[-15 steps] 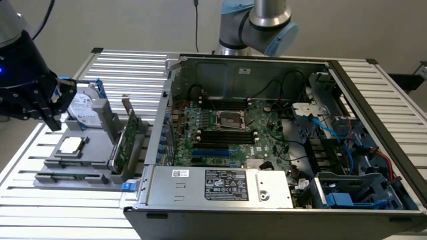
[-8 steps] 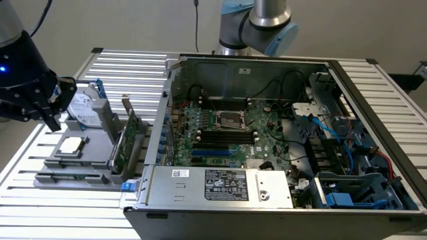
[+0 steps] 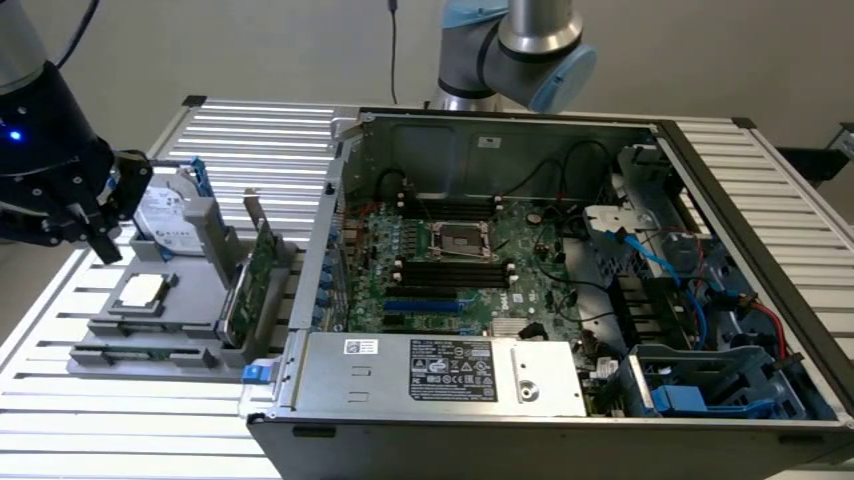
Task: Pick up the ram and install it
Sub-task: 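Pick up the ram and move it above insertion slot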
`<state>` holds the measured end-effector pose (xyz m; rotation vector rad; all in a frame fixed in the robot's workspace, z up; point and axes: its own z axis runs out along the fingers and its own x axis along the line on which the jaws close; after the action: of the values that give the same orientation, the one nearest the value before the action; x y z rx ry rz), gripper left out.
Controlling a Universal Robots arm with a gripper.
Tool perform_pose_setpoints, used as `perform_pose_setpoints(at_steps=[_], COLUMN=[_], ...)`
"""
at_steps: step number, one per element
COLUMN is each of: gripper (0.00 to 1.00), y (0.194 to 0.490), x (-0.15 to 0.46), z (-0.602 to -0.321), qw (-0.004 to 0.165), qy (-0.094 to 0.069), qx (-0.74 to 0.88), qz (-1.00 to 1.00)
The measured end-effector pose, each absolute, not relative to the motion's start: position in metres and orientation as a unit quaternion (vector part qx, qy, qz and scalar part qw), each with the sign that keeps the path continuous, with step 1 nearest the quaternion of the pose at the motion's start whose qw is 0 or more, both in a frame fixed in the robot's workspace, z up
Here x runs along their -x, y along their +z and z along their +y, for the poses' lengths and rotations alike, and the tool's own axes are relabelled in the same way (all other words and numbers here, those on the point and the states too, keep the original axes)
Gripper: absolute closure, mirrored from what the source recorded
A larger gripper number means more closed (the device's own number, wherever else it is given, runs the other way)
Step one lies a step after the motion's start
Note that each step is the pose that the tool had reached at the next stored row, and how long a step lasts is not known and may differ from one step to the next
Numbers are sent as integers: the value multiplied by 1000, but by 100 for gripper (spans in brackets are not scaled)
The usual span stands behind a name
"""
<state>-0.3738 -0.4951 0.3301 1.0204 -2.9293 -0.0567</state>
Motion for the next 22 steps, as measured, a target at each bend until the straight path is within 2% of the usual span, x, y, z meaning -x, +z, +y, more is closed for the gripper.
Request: perform_pose_setpoints(at_steps=[22], gripper=[89], y=[330], x=[374], z=[-495], qw=[23], qy=[-14], qx=[-510], qz=[-860])
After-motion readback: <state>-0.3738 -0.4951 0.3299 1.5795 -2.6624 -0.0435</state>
